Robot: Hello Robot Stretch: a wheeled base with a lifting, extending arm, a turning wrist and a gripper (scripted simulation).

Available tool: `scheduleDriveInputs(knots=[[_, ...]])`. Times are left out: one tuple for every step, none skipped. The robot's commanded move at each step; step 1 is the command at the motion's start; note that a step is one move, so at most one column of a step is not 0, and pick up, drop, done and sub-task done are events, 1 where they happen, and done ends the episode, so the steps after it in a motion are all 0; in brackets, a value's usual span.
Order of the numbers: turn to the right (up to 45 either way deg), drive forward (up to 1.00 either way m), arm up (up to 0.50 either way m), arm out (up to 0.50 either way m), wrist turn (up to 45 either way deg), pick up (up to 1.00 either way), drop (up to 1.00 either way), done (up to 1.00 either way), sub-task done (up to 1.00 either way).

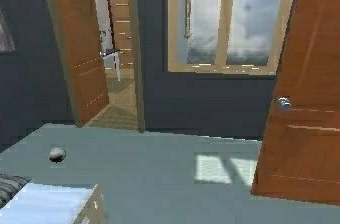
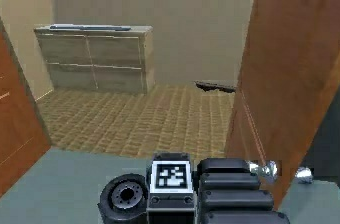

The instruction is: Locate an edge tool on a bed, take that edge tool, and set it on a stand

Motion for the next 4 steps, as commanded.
scheduleDriveInputs(knots=[[0.0, 1.0, 0.0, 0.0, 0.0, 0.0, 0.0, 0.0, 0.0], [9.0, 0.0, 0.0, 0.0, 0.0, 0.0, 0.0, 0.0, 0.0], [0.0, 0.2, 0.0, 0.0, 0.0, 0.0, 0.0, 0.0, 0.0], [-42.0, 0.0, 0.0, 0.0, 0.0, 0.0, 0.0, 0.0, 0.0]])
